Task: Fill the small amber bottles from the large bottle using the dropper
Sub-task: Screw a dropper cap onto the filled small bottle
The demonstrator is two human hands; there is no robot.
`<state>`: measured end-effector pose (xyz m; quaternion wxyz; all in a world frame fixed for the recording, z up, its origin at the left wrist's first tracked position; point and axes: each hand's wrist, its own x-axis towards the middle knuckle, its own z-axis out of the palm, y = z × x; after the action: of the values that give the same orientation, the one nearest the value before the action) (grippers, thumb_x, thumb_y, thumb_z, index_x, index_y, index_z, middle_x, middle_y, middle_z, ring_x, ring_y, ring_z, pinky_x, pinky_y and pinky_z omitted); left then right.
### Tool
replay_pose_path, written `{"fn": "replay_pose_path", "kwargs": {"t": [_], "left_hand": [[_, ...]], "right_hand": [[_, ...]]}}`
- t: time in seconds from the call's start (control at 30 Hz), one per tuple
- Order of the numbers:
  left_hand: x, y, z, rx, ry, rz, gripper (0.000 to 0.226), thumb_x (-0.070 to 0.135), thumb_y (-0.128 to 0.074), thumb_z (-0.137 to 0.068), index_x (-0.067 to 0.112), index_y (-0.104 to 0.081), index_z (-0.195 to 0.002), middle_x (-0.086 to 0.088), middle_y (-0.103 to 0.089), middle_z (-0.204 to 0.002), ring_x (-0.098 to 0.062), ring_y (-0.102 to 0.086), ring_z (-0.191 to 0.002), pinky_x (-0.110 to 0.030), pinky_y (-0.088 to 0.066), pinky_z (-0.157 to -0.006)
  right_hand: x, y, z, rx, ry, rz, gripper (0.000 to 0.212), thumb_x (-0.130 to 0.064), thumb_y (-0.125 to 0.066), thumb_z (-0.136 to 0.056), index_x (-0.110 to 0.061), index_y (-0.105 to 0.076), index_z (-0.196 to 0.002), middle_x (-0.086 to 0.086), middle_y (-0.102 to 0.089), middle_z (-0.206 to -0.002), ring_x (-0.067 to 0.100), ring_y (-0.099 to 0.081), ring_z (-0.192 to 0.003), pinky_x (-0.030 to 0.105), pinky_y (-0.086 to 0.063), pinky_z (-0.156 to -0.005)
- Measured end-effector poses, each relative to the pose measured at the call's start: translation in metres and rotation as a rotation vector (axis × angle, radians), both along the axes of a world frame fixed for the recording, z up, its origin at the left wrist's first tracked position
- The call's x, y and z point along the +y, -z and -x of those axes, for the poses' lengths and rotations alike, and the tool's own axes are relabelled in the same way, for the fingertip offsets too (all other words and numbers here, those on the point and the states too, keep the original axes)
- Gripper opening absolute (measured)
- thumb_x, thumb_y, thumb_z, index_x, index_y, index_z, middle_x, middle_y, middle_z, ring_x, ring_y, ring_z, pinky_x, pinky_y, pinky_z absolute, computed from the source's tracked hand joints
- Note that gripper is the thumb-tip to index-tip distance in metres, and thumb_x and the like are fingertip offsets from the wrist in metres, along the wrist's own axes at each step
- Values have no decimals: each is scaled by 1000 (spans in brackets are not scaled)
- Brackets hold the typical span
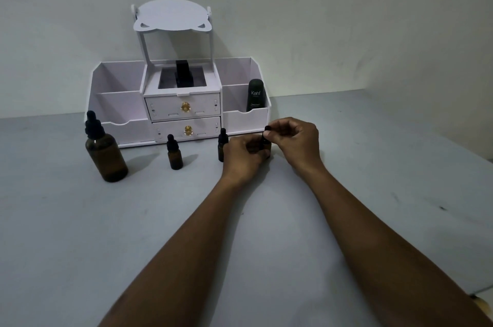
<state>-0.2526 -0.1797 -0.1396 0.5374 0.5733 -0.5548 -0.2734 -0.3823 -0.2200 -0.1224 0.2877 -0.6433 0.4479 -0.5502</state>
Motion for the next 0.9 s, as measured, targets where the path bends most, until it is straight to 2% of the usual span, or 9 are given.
{"fn": "replay_pose_path", "kwargs": {"t": [0.07,0.17,0.23,0.33,0.43,0.5,0.63,0.8,0.9], "left_hand": [[1,0,0,-1,1,-1,31,5,-78,-81,17,-78,-109,6,-77,-100,5,-69,-88,-14,-52,-85],[2,0,1,-1,-3,6,31,6,-78,-81,18,-78,-109,8,-77,-100,4,-69,-89,-15,-52,-86],[3,0,2,12,-9,7,30,5,-77,-80,18,-79,-107,8,-78,-97,3,-70,-88,-17,-54,-86],[4,-1,3,22,-12,7,29,4,-76,-80,17,-79,-106,8,-78,-96,4,-70,-87,-16,-54,-85],[5,-2,3,8,-8,0,30,3,-75,-82,15,-78,-109,8,-76,-96,4,-68,-87,-18,-53,-87],[6,-2,4,-1,-7,-21,32,5,-75,-83,15,-76,-114,5,-76,-102,-3,-70,-93,-24,-55,-93],[15,-4,-1,-4,-20,-118,58,21,-79,-84,14,-59,-138,-3,-67,-123,-15,-64,-110,-33,-52,-101],[60,-9,-18,-14,39,-133,53,28,-77,-87,30,-56,-136,8,-63,-120,-8,-62,-106,-25,-55,-93],[91,-20,-46,-78,18,-34,48,27,-76,-87,29,-60,-132,8,-68,-115,-4,-66,-96,-17,-57,-82]], "right_hand": [[1,0,1,-1,8,14,18,-9,-86,-73,-15,-77,-87,-5,-74,-77,2,-69,-69,15,-55,-71],[2,1,0,-12,-26,15,30,-7,-81,-77,-15,-76,-105,0,-77,-95,9,-73,-86,21,-60,-82],[2,0,0,20,-20,20,25,-4,-79,-79,-14,-78,-102,1,-78,-95,11,-74,-87,25,-60,-85],[2,-1,1,27,-8,18,19,-4,-80,-78,-14,-79,-94,-1,-77,-87,8,-73,-80,19,-57,-79],[3,0,1,29,-19,23,19,-4,-79,-78,-14,-79,-95,-1,-76,-87,7,-73,-80,16,-56,-78],[3,1,1,28,-28,31,20,-4,-79,-79,-14,-78,-96,-1,-77,-88,7,-73,-80,18,-57,-79],[6,-1,1,19,-16,64,29,-12,-78,-82,-16,-74,-110,-1,-76,-98,8,-71,-86,18,-57,-78],[15,-16,-6,9,57,203,31,-11,-74,-86,-13,-71,-117,1,-74,-104,13,-70,-90,13,-53,-75],[31,-33,-22,-26,72,295,24,-10,-72,-88,-12,-72,-112,1,-73,-102,15,-70,-89,12,-53,-76]]}}
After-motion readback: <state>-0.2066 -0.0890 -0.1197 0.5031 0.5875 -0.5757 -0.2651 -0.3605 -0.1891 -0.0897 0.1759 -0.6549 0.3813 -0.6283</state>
